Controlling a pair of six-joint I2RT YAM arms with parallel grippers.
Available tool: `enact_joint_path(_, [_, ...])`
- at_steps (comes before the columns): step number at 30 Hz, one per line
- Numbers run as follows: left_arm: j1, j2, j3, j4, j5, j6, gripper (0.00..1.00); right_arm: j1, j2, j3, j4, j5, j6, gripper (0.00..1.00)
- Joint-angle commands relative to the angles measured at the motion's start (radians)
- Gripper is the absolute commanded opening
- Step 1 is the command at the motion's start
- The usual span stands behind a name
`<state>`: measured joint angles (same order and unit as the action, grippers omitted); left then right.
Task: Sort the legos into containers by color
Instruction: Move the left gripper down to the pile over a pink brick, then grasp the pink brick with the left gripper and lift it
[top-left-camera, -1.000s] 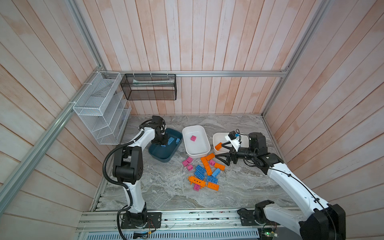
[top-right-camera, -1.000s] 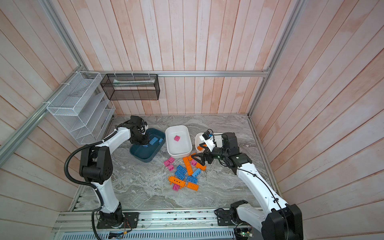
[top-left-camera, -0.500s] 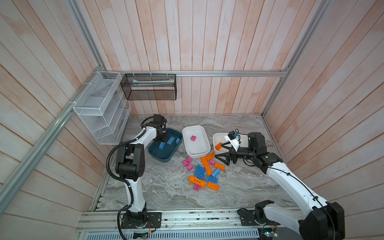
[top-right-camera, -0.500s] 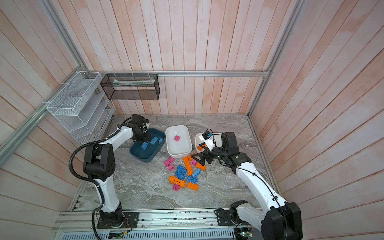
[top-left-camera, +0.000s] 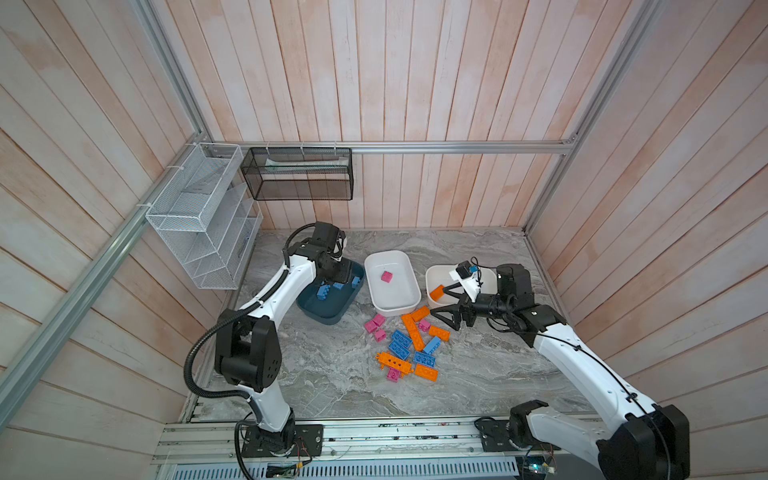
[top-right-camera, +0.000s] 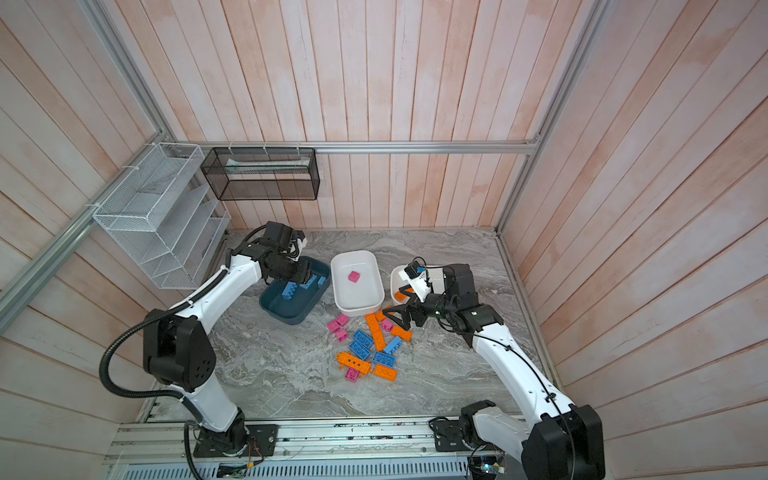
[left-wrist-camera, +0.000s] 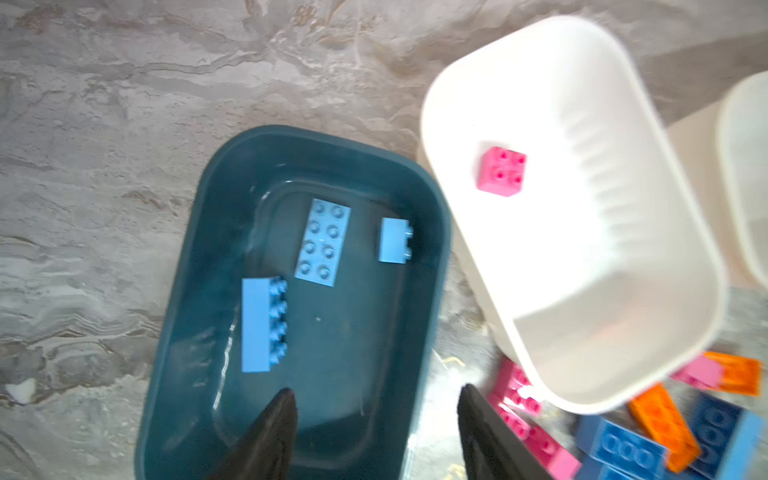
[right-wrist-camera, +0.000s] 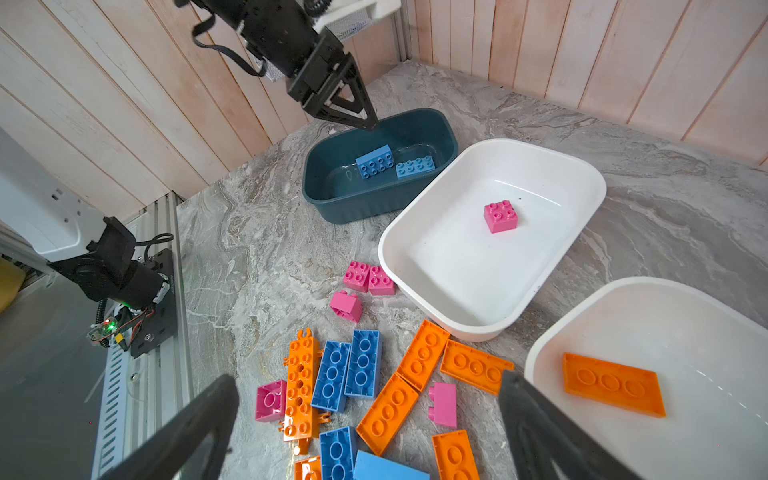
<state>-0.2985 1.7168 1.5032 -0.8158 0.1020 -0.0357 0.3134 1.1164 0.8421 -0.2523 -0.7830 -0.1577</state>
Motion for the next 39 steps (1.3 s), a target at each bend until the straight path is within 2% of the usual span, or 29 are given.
enact_joint_path(1, [-0.05, -0.059, -0.082, -0.04, 0.099, -0.036, 0.68, -0.008, -0.01, 0.033, -0.034, 0.002, -0.019, 0.98])
enact_joint_path(7, [-0.157, -0.188, -0.294, 0.067, 0.133, 0.027, 0.7, -0.015, -0.014, 0.037, -0.049, 0.005, -0.028, 0.98])
enact_joint_path(11, [-0.209, -0.224, -0.426, 0.18, 0.152, 0.139, 0.71, -0.016, -0.015, 0.031, -0.053, 0.001, -0.034, 0.98])
enact_joint_path(16, [-0.257, -0.198, -0.54, 0.322, 0.132, 0.291, 0.7, -0.016, -0.02, 0.022, -0.046, 0.003, -0.026, 0.98])
enact_joint_path(25, [-0.228, -0.077, -0.567, 0.442, 0.082, 0.482, 0.67, -0.017, -0.027, 0.028, -0.071, 0.015, -0.034, 0.98])
enact_joint_path(39, [-0.214, 0.026, -0.531, 0.477, 0.128, 0.506, 0.61, -0.02, -0.022, 0.035, -0.082, 0.017, -0.032, 0.98])
